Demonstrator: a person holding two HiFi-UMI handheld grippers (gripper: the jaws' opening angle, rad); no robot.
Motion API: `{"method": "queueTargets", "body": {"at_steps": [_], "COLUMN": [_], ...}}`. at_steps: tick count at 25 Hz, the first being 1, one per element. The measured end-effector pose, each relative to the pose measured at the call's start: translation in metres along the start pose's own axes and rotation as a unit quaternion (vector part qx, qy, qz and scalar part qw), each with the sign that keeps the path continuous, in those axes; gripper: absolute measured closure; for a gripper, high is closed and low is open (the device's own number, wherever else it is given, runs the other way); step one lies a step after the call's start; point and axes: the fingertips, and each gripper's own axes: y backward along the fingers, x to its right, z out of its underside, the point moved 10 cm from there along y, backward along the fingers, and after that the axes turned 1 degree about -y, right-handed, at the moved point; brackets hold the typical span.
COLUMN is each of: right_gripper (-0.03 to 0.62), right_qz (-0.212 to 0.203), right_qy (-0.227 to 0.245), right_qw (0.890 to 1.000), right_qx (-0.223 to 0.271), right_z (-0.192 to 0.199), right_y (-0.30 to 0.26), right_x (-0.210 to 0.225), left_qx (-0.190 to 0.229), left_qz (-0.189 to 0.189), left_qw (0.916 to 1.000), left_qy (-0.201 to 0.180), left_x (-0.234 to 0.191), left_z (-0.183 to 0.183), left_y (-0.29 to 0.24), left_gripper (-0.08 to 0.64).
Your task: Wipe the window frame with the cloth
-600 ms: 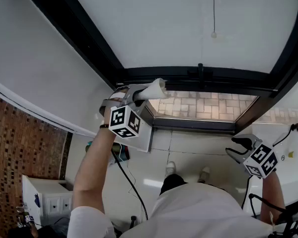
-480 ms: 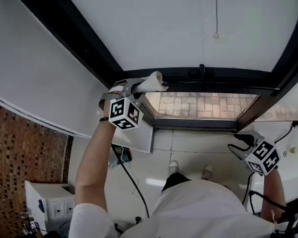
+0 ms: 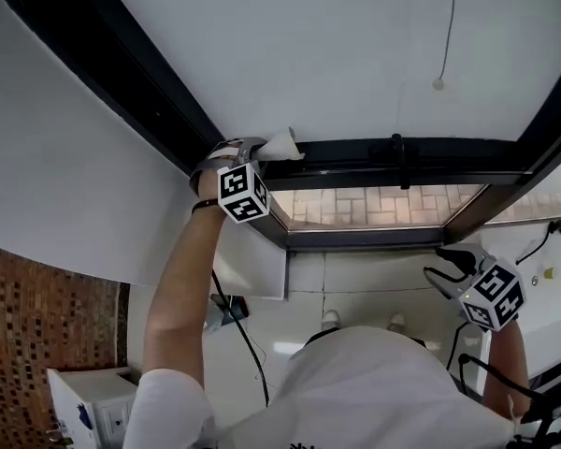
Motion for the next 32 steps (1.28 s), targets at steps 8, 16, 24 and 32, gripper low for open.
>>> {"method": "queueTargets", "body": {"at_steps": [8,16,24,32], "right_gripper": [0.419,0.419,0.419,0.419], "right_qz": [0.009,0.019,0.021,0.024], "right_qy": [-0.01,-0.014,-0.027,-0.021], "right_qw": [1.0,1.0,0.999,0.999], "right_qx": [0.004,-0.006,-0.002,0.0], "right_z": [-0.008,-0.011,0.009,0.018], "right_y": [-0.019,-0.016,-0.003,0.012], "right_x": [-0.009,-0.028,-0.016,-0.01], "left_qx": [-0.077,-0.037,0.005,0.075], "left_qz": [0.033,0.073,0.119,0.079], "left_qw": [0.9964,0.9965,0.9924,0.9936], "left_qy": [-0.012,-0.014,-0.033,-0.032], "left_x": [0.015,0.018,0.045,0.015], "left_z": [0.002,0.01,-0.027,-0.103], "left_y": [-0.028,-0.013,0.01,0.037], "left_gripper": [0.471,0.472,0.472,0.472]}}
